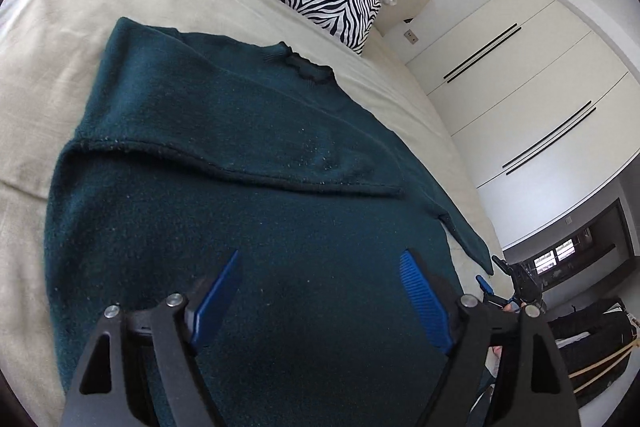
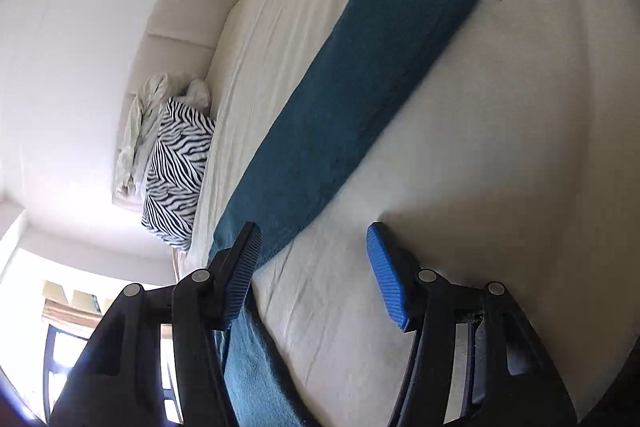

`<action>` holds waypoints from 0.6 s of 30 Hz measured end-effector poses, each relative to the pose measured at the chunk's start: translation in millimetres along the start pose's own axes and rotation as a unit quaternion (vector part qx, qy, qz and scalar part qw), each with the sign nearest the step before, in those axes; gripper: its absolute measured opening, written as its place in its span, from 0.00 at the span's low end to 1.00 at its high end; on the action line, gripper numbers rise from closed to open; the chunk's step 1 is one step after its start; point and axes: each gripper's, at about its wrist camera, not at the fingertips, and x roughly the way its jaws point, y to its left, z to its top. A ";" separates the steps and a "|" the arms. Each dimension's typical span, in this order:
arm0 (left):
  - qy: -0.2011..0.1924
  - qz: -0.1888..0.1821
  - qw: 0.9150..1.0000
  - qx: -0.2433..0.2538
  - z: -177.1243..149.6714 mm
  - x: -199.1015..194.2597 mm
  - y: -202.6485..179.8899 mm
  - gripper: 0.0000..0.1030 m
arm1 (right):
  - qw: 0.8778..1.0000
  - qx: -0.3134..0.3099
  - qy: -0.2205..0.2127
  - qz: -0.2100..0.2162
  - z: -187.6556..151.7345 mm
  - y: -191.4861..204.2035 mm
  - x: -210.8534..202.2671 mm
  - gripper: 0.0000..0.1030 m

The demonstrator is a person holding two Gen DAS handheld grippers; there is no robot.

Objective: Fold small clothes

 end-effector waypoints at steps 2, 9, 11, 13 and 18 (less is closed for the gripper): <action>0.015 0.001 1.000 0.002 -8.0 16.7 -7.1 0.80 | 1.000 0.010 -0.025 -0.005 19.9 -12.3 -12.2 0.52; 0.021 0.013 1.000 -0.006 -21.2 41.3 -12.5 0.82 | 0.998 0.040 -0.044 -0.008 74.2 -28.2 0.7 0.52; 0.021 0.007 1.000 -0.014 -19.4 40.6 -10.0 0.82 | 0.997 0.051 -0.057 -0.014 85.2 -28.1 7.5 0.50; 0.021 -0.001 1.000 -0.023 -17.4 39.9 -6.7 0.82 | 0.996 0.045 -0.066 -0.029 94.2 -23.2 12.2 0.46; 0.022 -0.013 0.999 -0.031 -15.4 37.3 -5.4 0.81 | 0.992 -0.051 -0.062 -0.094 93.6 27.2 23.3 0.08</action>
